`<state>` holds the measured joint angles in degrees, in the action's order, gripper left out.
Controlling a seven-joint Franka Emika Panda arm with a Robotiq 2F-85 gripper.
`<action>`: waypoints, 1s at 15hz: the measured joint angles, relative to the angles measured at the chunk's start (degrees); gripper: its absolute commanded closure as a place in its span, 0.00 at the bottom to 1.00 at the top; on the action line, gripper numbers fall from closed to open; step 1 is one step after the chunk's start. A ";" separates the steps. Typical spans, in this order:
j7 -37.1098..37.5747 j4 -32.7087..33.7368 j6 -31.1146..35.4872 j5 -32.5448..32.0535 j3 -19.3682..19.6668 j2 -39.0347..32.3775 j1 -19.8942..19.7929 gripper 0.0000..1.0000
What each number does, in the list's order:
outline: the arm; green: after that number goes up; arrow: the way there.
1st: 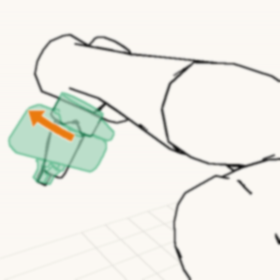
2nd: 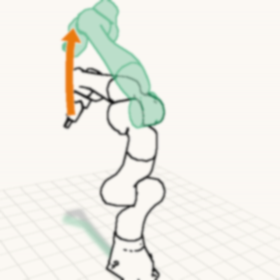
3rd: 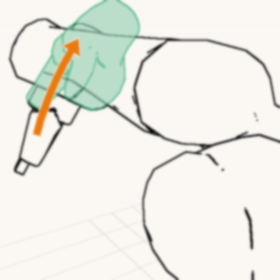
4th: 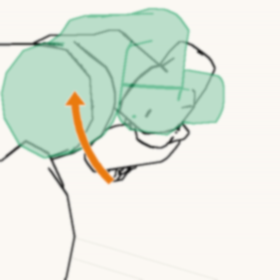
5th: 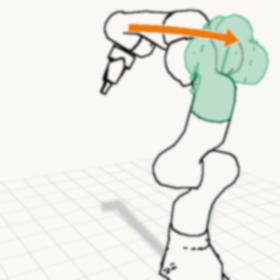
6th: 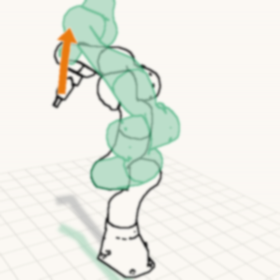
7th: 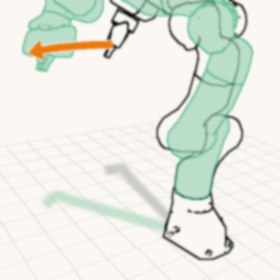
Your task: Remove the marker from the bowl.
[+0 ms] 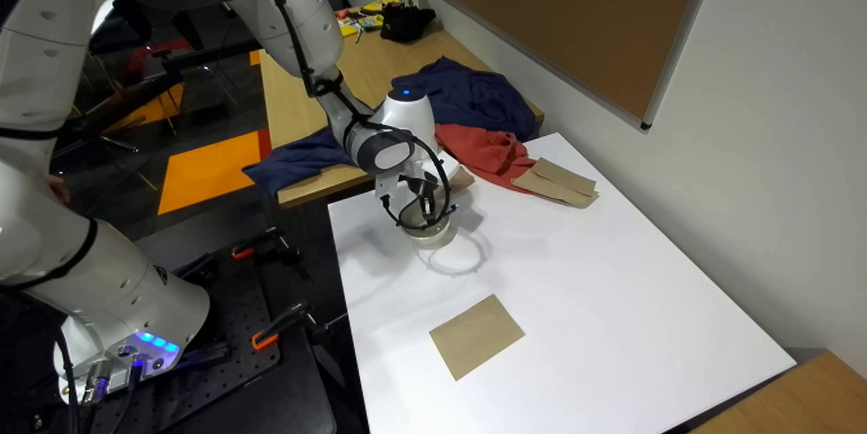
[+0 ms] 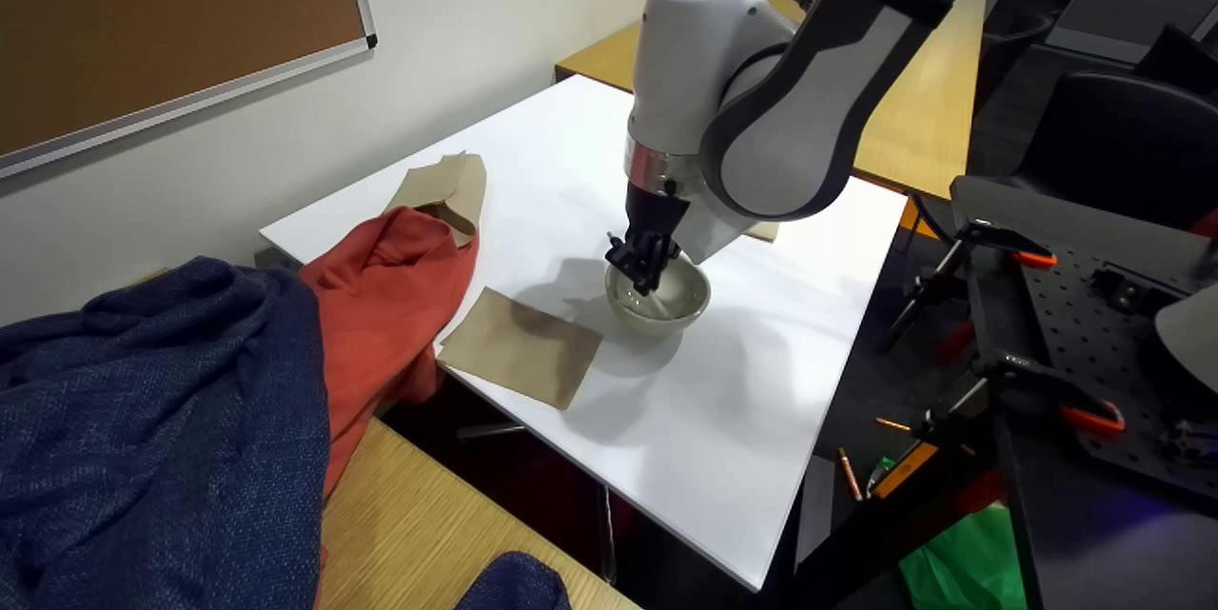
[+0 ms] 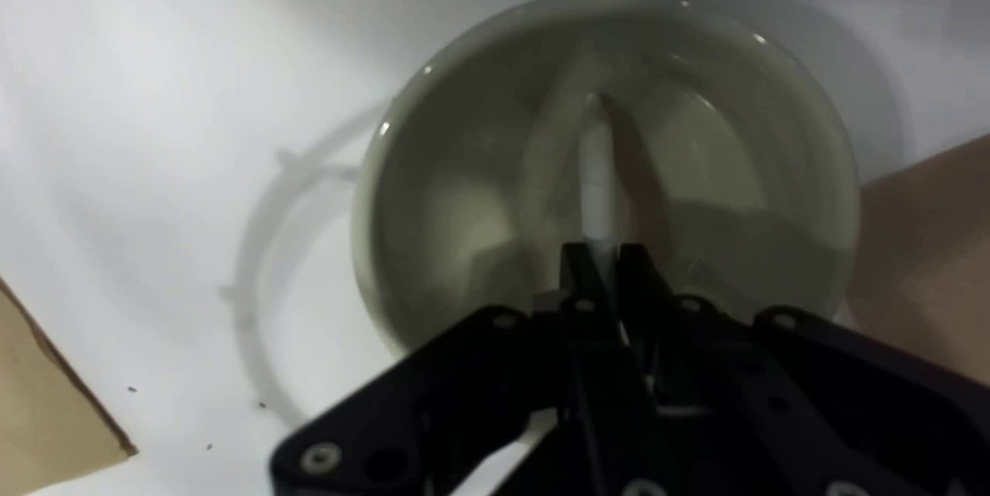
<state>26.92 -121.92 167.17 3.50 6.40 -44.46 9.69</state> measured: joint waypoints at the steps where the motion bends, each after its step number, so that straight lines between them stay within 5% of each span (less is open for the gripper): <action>1: 0.00 -0.15 0.00 0.02 0.00 0.42 0.21 0.97; 8: 0.40 -5.89 0.08 -0.02 3.75 9.84 6.14 0.97; 15: 7.44 -10.93 0.04 -4.92 17.75 17.84 15.69 0.97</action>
<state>34.36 -132.86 167.21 -1.42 24.14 -26.62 25.38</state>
